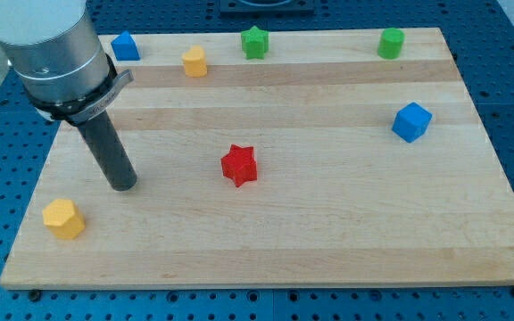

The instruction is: Push the red star toward the right bottom

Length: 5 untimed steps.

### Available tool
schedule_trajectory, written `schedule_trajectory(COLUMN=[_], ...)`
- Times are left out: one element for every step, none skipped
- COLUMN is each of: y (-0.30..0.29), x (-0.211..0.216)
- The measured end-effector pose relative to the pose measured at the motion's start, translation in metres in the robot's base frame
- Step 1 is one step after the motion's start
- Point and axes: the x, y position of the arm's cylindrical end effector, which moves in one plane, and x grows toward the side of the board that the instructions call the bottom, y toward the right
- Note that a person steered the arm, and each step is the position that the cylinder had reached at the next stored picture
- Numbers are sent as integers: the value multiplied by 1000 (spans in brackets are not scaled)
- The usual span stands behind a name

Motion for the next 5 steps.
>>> schedule_trajectory(y=[4, 33, 89, 151, 141], x=[-5, -15, -15, -15, -15])
